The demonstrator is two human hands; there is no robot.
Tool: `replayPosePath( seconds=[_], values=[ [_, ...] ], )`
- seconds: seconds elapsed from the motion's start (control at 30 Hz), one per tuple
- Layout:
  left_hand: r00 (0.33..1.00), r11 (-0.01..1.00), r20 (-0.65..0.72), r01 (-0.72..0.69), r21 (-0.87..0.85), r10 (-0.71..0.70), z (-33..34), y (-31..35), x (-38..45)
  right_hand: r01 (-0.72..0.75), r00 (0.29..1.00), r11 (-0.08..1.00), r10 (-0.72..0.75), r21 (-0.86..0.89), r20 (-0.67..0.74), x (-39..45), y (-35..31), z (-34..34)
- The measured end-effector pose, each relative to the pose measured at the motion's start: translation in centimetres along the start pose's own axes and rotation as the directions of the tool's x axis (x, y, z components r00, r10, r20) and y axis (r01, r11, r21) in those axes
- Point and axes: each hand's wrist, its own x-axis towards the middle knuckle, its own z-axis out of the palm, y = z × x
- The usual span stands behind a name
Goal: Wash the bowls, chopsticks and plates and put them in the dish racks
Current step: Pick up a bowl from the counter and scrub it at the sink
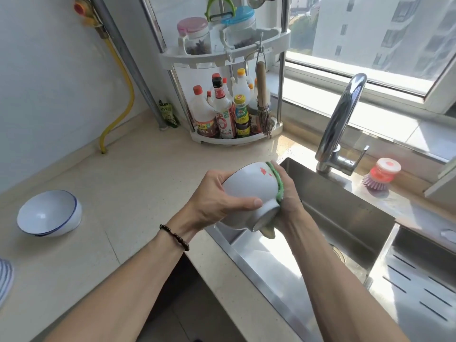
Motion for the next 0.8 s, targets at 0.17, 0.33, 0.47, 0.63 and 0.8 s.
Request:
replayPosePath(
  seconds=[0.17,0.33,0.47,0.63,0.8],
  values=[
    [0.978,0.983,0.144,0.165,-0.075,-0.153,-1.4,0.3,-0.5,0.051,0.993,0.99,-0.064,-0.13,-0.095,0.0,0.0,-0.1],
    [0.964,0.924,0.071,0.225,0.31,-0.258,-1.0,2.0,1.3,0.247,0.956,0.865,-0.29,-0.438,-0.035,0.0,-1.7,1.2],
    [0.978,0.938,-0.1,0.206,0.279,-0.185,0.2,0.6,1.2,0.289,0.931,0.771,-0.365,-0.567,-0.022,0.1,0.3,2.8],
    [0.989,0.952,-0.105,0.125,0.278,-0.1,0.8,-0.1,0.2,0.084,0.966,0.952,-0.149,-0.294,-0.209,0.1,0.7,2.4],
    [0.975,0.94,-0.219,0.103,0.325,-0.032,0.4,-1.3,1.3,0.175,0.944,0.864,-0.283,-0.472,-0.169,-0.5,1.6,4.0]
  ],
)
